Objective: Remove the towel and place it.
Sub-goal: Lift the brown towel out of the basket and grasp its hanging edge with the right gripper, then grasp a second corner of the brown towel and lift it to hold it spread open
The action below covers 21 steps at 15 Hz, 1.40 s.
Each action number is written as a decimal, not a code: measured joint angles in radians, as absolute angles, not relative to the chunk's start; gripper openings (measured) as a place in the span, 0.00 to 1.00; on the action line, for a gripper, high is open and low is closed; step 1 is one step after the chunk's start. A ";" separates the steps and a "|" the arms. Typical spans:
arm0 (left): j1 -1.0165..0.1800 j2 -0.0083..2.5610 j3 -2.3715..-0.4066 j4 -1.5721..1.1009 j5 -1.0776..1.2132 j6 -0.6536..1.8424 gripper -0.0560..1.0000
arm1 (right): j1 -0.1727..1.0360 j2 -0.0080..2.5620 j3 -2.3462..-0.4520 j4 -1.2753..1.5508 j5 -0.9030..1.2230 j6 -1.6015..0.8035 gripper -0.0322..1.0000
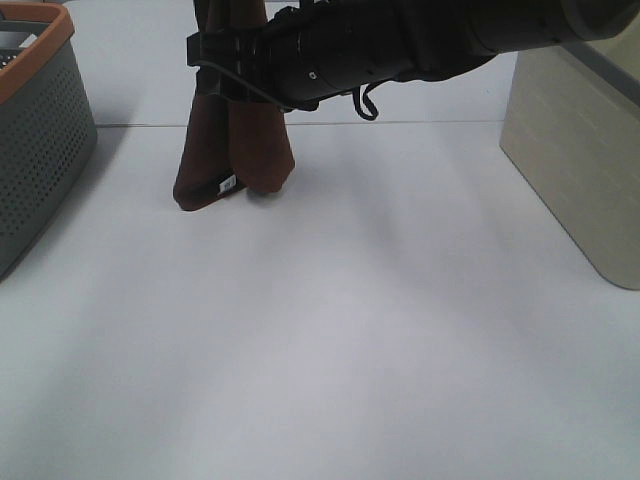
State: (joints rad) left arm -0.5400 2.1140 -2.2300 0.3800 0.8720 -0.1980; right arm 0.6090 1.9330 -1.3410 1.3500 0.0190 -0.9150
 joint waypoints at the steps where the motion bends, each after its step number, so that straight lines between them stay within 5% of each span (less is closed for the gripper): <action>1: -0.536 2.121 -2.230 0.381 0.852 -0.210 0.05 | 0.609 1.933 -1.341 1.350 0.009 -0.915 0.53; 15: -0.534 2.140 -2.230 0.346 0.774 -0.202 0.05 | 0.609 2.159 -1.507 1.365 -0.331 -0.806 0.52; 21: -0.534 2.140 -2.230 0.346 0.774 -0.198 0.05 | 0.609 2.169 -1.507 1.283 -0.311 -0.595 0.52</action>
State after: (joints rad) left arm -0.5340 2.1400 -2.2300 0.3460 0.7740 -0.1980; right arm 0.6090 2.1690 -1.5070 1.2830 -0.3110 -0.5950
